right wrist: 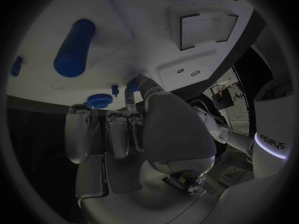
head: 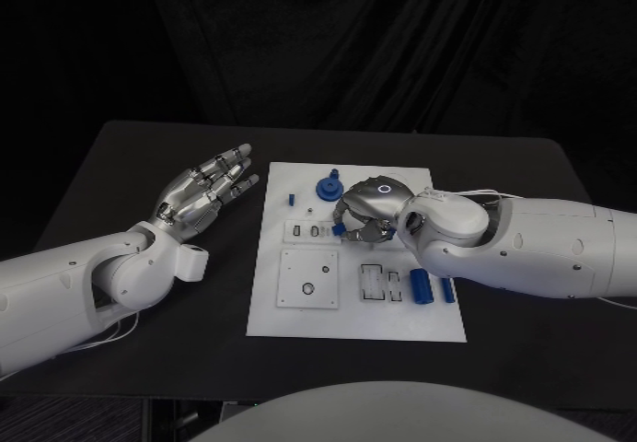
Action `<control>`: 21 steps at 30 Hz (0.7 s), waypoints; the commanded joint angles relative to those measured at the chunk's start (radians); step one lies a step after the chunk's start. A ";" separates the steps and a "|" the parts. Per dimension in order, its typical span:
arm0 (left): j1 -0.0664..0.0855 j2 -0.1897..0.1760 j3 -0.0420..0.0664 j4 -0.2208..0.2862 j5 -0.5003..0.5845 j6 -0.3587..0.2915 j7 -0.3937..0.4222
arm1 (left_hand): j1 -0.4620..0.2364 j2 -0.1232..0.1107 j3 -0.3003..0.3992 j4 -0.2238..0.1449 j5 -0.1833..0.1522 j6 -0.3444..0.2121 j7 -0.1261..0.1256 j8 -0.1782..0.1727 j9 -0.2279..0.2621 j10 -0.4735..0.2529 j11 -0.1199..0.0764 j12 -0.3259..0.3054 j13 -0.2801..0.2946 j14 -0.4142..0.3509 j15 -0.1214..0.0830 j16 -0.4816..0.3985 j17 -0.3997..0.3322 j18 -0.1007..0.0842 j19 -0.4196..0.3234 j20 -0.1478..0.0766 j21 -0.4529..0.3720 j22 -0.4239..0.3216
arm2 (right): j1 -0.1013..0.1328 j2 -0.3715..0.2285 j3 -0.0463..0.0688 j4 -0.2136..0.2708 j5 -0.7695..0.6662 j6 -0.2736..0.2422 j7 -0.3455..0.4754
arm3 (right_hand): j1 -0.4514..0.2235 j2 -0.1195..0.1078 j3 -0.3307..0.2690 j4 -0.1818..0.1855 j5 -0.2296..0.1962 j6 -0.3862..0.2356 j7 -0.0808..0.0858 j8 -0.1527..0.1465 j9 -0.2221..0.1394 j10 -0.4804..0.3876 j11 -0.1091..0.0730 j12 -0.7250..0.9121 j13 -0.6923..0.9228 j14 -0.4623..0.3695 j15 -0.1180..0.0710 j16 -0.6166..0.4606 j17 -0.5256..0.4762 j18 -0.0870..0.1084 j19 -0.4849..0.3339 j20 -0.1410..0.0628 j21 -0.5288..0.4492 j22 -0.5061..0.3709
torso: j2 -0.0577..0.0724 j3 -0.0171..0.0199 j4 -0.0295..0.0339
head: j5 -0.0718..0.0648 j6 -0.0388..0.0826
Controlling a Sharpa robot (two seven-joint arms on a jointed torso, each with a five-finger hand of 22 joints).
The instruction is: Assemble the parts on the task board
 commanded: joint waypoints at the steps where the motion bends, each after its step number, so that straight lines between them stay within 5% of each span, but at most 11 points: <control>1: -0.002 0.000 0.001 0.002 -0.001 0.013 0.010 | 0.000 -0.009 0.006 -0.001 -0.005 -0.005 0.000 -0.005 0.000 -0.007 0.001 0.004 0.000 -0.001 0.006 0.003 0.001 0.012 -0.002 0.007 0.003 0.001 | -0.002 -0.008 0.000 0.010 -0.007 -0.036 -0.001 | 0.013 0.012 -0.001 -0.006 -0.003 0.036 -0.020 0.023 0.034 0.104 -0.009 0.003 0.263 0.106 -0.008 0.003 0.263 0.011 0.031 -0.005 0.000 0.217 | 0.000 0.0000 0.0003 | 0.003 0.000; 8: -0.003 -0.003 0.001 0.003 -0.001 0.012 0.010 | -0.001 -0.008 0.009 -0.001 -0.005 -0.003 0.001 -0.005 0.000 -0.008 0.002 0.006 0.000 -0.001 0.006 0.003 0.001 0.011 -0.002 0.008 0.003 0.001 | 0.000 -0.040 0.000 0.048 -0.093 0.019 -0.084 | 0.005 0.002 -0.013 -0.006 -0.001 0.047 -0.023 0.030 0.048 0.104 -0.010 0.003 0.263 0.106 -0.008 0.003 0.263 0.013 0.029 -0.005 -0.005 0.216 | 0.000 0.0005 -0.0008 | 0.005 0.000; 21: -0.004 0.001 0.001 0.000 -0.001 0.014 0.011 | -0.001 -0.008 0.009 -0.001 -0.005 -0.003 0.001 -0.005 0.000 -0.008 0.002 0.006 0.000 -0.001 0.006 0.003 0.001 0.011 -0.002 0.008 0.003 0.001 | 0.014 -0.051 0.001 0.088 -0.235 0.174 -0.218 | -0.009 -0.009 -0.019 -0.013 0.078 0.050 -0.026 0.029 0.073 0.104 -0.014 0.003 0.263 0.106 -0.012 0.003 0.263 0.013 0.029 -0.008 -0.007 0.215 | -0.003 -0.0010 -0.0009 | 0.008 0.000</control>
